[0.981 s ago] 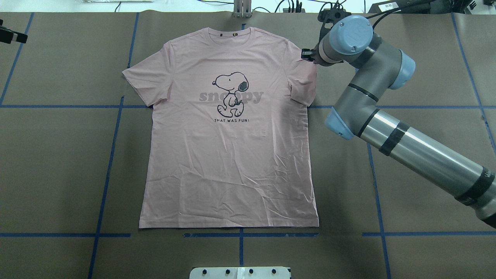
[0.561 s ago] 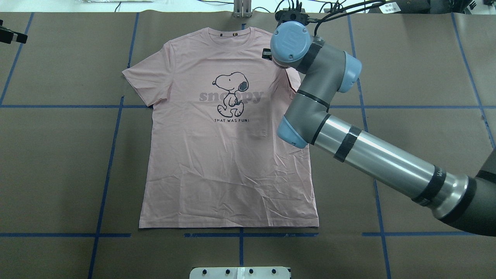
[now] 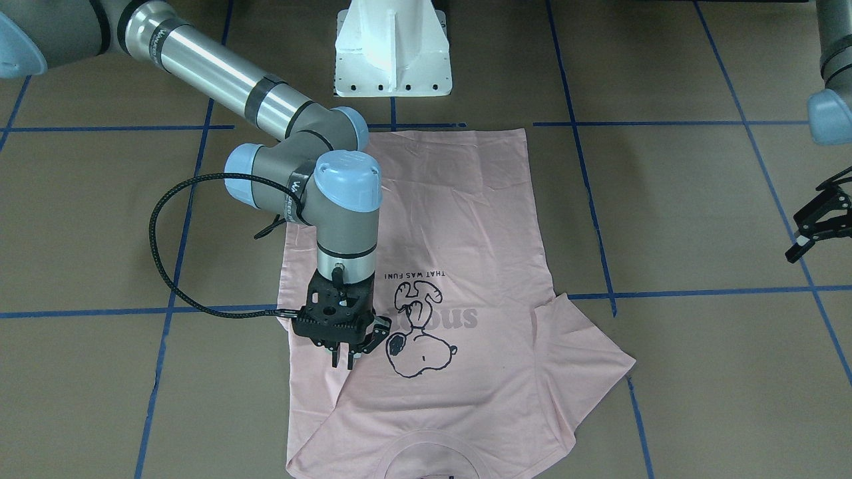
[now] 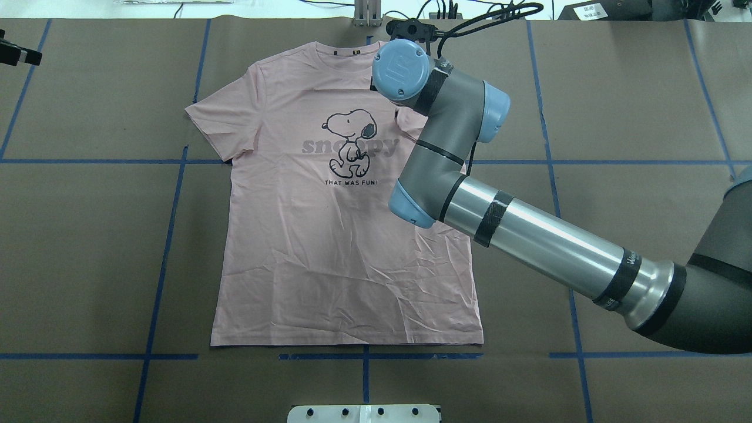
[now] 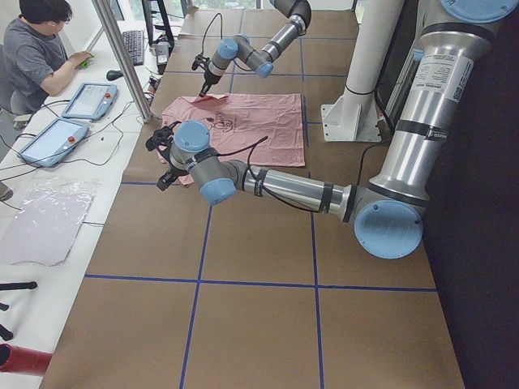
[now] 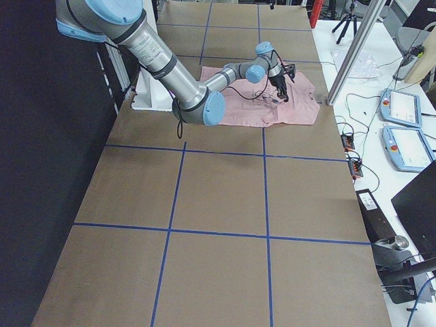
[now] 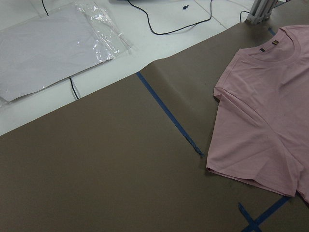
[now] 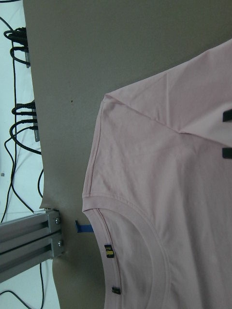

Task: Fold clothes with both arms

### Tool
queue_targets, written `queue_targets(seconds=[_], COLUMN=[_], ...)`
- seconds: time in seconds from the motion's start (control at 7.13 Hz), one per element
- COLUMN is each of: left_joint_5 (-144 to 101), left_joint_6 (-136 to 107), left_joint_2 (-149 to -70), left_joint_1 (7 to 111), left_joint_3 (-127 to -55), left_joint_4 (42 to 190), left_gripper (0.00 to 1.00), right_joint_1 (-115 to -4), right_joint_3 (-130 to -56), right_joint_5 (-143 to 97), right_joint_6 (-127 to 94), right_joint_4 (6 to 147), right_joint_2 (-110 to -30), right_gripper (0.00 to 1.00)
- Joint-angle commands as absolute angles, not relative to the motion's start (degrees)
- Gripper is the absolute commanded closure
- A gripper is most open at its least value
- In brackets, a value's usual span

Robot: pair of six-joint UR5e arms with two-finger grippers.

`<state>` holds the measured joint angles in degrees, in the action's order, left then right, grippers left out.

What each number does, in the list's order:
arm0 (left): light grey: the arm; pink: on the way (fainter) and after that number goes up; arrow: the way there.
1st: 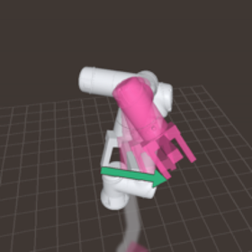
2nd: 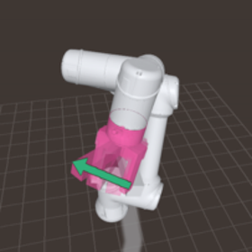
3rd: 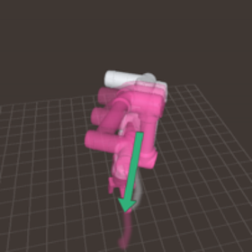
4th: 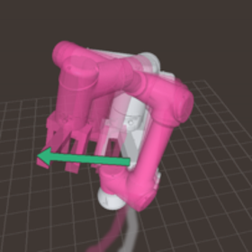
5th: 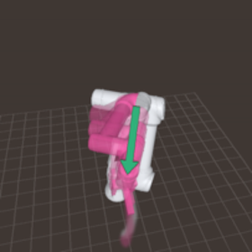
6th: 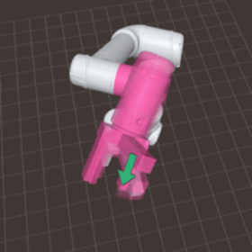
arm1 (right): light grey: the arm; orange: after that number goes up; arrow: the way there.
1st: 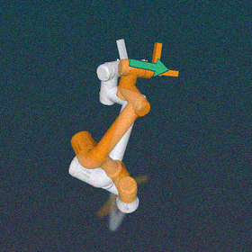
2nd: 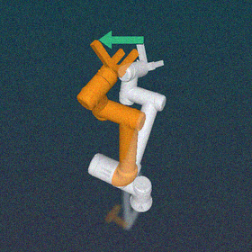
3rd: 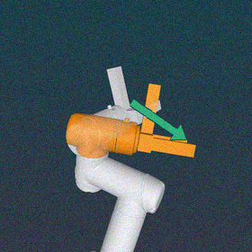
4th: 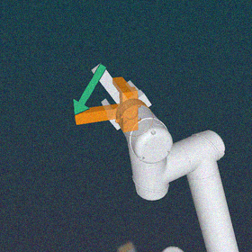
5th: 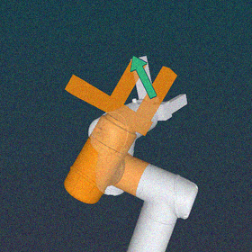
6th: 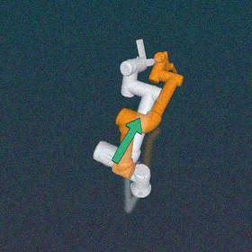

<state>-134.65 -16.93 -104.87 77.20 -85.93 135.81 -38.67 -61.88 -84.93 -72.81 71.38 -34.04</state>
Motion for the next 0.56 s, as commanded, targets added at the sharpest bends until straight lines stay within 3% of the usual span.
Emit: queue_targets(seconds=[0.0, 0.42], left_joint_5=[-133.6, -123.96], left_joint_6=[-17.14, -33.25], left_joint_2=[-105.12, -108.97], left_joint_1=[76.04, 66.83], left_joint_3=[-85.87, -84.82], left_joint_4=[135.79, 135.53], left_gripper=[0.0, 0.01], right_joint_1=[-40.07, -52.25], right_joint_3=[-61.96, -64.4], right_joint_5=[-87.69, -108.57], right_joint_6=[-68.15, -51.56], right_joint_4=[71.54, 71.81], right_joint_2=[-33.14, -36.36], right_gripper=[0.01, 0.0])
